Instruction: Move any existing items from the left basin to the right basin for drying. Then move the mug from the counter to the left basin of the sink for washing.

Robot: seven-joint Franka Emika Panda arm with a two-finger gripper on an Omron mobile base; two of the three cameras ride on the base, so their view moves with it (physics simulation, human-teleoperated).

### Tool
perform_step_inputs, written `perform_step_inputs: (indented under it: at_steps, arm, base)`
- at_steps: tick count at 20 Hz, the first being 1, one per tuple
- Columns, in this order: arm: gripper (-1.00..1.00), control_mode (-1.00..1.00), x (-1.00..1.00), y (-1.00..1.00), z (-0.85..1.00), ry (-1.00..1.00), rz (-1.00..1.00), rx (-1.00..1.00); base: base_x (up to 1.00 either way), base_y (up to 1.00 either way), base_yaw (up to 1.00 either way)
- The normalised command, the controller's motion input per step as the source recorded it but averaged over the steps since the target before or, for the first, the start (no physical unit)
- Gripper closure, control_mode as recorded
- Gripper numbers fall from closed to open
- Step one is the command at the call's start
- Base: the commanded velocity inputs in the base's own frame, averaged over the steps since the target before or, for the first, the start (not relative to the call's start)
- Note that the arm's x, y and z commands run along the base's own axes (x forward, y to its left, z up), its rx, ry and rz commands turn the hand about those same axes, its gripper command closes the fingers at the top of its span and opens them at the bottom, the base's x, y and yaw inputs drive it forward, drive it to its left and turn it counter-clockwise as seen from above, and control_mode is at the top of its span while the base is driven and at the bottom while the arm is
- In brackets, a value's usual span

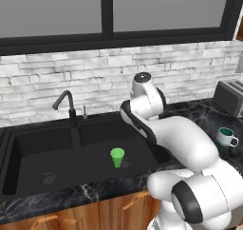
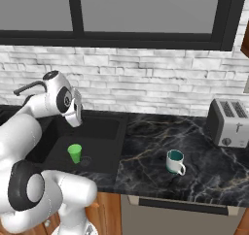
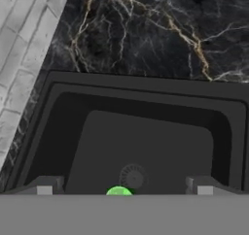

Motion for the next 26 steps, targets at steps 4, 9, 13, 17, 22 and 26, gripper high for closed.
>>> perform_step_inputs:
  at_steps: [4,9,13,17,22,26]
  arm:
    - [-1.0,-1.0,-0.2,-0.43,0.3,0.02,-0.07,-0.02]
    - [-1.0,-1.0,-0.29,-0.42,0.21,0.0,-0.05,-0.03]
    - [-1.0,-1.0,-0.29,-0.44,0.13,0.0,-0.03,-0.01]
    - [-1.0,-1.0,-0.28,-0.44,0.07,0.03,-0.01,0.0]
    - [-1.0,-1.0,-0.24,-0.44,0.07,0.08,-0.01,0.0]
    - [-1.0,-1.0,-0.23,-0.47,0.06,0.13,-0.02,0.0]
  base:
    - [0.0,0.0,0.0]
    - [0.0,0.0,0.0]
    - [0.0,0.0,0.0]
    - [0.0,0.0,0.0]
    - [0.0,0.0,0.0]
    - [0.0,0.0,0.0]
